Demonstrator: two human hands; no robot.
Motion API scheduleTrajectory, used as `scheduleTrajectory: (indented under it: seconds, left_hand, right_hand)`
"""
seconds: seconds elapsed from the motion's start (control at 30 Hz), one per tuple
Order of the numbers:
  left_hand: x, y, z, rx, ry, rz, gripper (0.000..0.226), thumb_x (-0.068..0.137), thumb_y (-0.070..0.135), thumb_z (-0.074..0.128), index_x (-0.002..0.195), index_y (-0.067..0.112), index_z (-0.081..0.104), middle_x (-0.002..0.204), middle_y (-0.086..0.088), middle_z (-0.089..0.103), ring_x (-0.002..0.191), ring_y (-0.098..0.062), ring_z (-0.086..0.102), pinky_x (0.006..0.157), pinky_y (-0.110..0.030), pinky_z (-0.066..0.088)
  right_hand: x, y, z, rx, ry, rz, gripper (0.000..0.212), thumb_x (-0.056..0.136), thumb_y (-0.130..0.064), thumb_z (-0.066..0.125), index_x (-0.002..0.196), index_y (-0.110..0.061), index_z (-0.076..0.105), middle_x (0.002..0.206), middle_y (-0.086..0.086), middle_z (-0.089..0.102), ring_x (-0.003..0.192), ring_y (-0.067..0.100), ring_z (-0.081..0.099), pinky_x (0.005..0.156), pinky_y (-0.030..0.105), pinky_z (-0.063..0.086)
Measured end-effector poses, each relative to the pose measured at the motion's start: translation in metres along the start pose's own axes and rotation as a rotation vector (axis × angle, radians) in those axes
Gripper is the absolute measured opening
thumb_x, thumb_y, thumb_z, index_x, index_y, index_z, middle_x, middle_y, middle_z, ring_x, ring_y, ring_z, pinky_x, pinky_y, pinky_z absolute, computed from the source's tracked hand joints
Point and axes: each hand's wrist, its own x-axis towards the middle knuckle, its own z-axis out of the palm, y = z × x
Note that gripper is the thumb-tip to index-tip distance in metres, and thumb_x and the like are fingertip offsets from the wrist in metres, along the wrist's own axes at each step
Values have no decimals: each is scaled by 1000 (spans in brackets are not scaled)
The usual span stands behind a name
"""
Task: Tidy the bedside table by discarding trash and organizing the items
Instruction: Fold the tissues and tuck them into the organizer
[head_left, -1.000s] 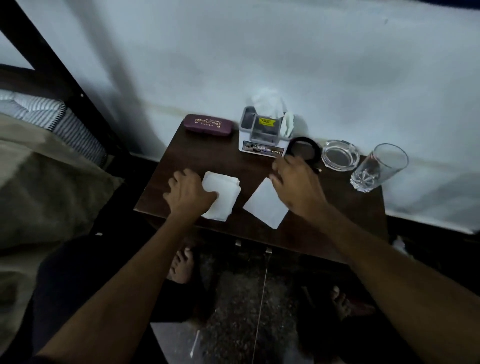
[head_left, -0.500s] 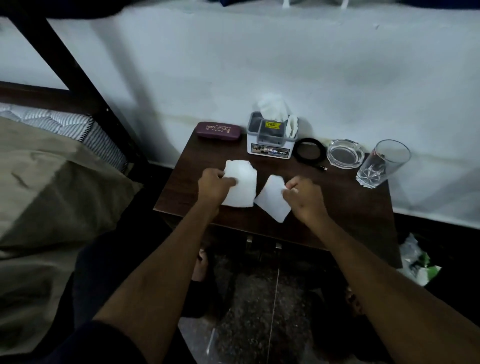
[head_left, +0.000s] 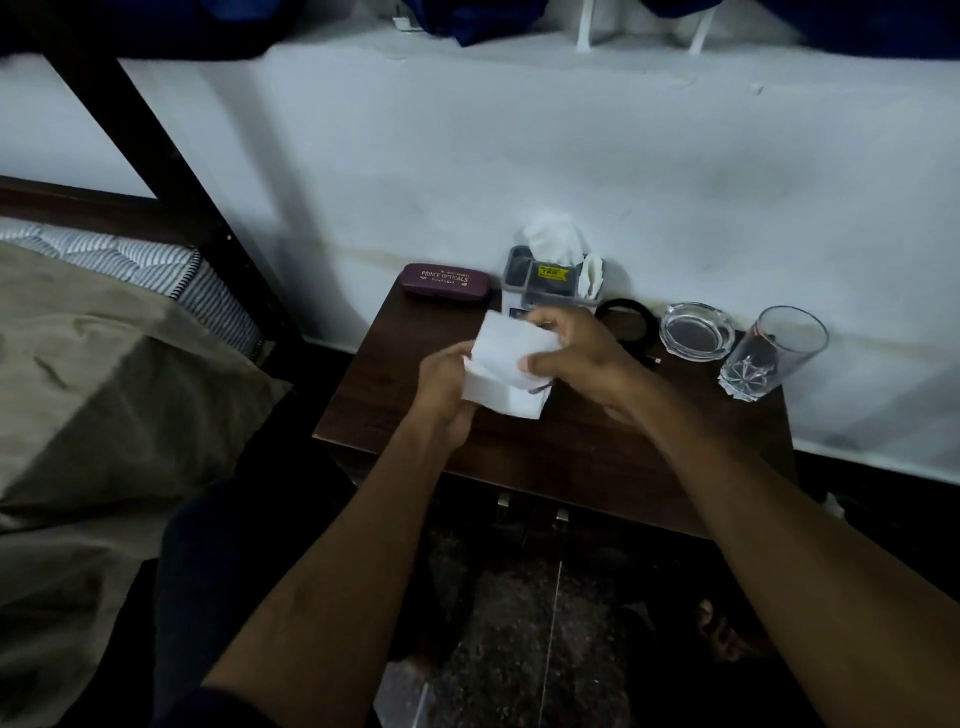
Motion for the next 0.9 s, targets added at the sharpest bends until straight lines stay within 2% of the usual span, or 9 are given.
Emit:
scheduleTrajectory:
  seconds: [0.07,0.2,0.27,0.4,0.5,0.57,0.63,0.73,0.9]
  left_hand:
    - [-2,0,2,-81,-51,-34,35,104,11,50,130,-5,69,125,-21,74,106,-37,72,84,-41,60]
    - [-5,4,7,-191,-121,-133,48,106,46,55,119,3,72,121,-18,76,102,-32,74,89,-45,58]
    - [-4,4,11,-135,-143,-97,37,101,33,66,122,4,73,121,-16,78,107,-34,75,85,-44,62]
    - [2,1,11,-94,-131,-27,48,88,-10,70,135,0,64,129,-20,73,118,-43,70,76,-42,65]
    - [6,2,10,-104,-147,4,50,87,-14,69,134,-1,64,127,-17,75,106,-34,73,73,-38,65]
    - [10,-1,8,-84,-147,23,52,84,-15,69,134,0,64,123,-16,77,103,-33,74,72,-37,64]
    - [13,-4,6,-33,-129,55,56,82,-16,71,135,4,65,122,-16,78,108,-37,74,79,-43,65]
    - [15,-1,5,56,-94,141,62,78,-18,74,135,6,66,121,-18,77,113,-37,73,86,-48,64]
    - [18,19,13,-11,-134,290,51,81,-19,74,126,5,69,111,-16,78,100,-27,76,87,-43,65]
  right_hand:
    - [8,8,2,-436,118,-75,45,87,-8,76,131,-12,65,131,6,67,121,25,63,83,24,45]
    - [15,14,4,-530,219,-161,48,84,-8,77,130,-14,66,132,5,68,121,22,62,87,24,40]
    - [15,17,3,-513,269,-181,45,83,-10,78,126,-13,66,125,6,69,114,23,64,84,28,46]
    - [13,35,-1,-287,361,-42,60,83,-34,83,134,-20,56,131,0,62,116,18,62,94,37,54]
    - [6,39,1,357,181,211,60,87,-49,79,131,-12,61,124,0,73,120,23,69,97,41,58]
    - [2,39,4,566,40,216,47,96,-38,73,131,-7,66,124,7,76,118,25,72,98,44,60]
    - [3,35,6,478,66,158,30,97,-16,72,126,-9,69,121,9,77,115,27,73,95,44,61]
    - [11,32,1,317,203,115,42,88,2,75,128,-9,65,121,10,76,112,30,73,87,42,62]
    - [23,14,-13,239,211,-137,59,83,0,72,130,-32,60,121,2,73,111,21,72,89,40,60]
